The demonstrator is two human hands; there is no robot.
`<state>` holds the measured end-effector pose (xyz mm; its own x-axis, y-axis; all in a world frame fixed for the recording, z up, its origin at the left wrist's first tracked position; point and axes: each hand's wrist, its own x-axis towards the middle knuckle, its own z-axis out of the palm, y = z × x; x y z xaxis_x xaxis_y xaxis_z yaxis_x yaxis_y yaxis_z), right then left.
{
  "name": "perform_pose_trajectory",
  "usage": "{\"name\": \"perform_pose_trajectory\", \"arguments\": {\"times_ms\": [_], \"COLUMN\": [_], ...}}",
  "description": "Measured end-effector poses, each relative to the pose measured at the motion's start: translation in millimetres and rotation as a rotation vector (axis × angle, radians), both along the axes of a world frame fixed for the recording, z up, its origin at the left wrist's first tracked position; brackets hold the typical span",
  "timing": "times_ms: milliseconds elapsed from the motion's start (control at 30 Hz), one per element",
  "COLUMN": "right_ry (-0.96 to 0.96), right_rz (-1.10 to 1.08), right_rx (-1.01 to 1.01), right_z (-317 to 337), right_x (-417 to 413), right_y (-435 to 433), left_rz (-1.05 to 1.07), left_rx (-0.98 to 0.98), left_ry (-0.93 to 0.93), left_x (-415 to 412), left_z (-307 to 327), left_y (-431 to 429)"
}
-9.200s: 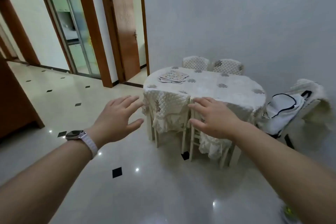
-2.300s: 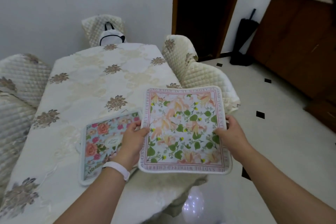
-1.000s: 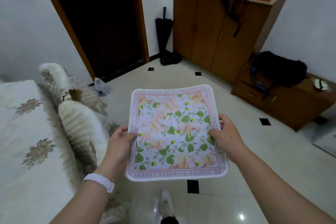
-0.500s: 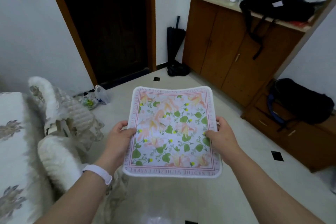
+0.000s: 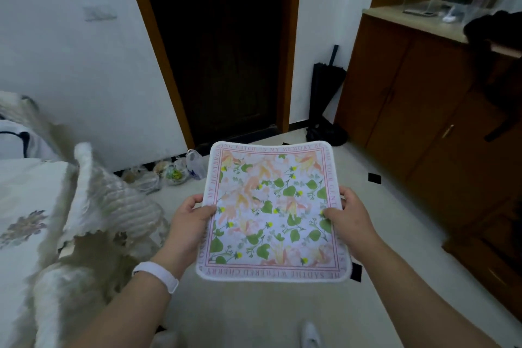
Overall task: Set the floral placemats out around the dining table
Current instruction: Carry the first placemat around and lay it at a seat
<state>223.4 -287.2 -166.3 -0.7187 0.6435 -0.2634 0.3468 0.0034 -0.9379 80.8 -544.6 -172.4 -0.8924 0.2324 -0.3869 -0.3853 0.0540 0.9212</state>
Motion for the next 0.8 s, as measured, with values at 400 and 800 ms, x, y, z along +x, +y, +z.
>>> {"name": "perform_pose_trajectory", "arguments": {"times_ms": [400,800], "right_ry": [0.052,-0.034], "right_rz": [0.251,0.450], "right_rx": [-0.019,0.029], "right_z": [25.9,3.3], "right_x": [-154.3,-346.9], "right_y": [107.8,71.8], "left_rz": [0.265,0.464], "left_rx": [-0.022,0.029], "left_ry": [0.043,-0.031], "left_x": [-85.0,-219.0], "left_z": [31.9,-8.9], "left_y": [78.6,35.6]}}
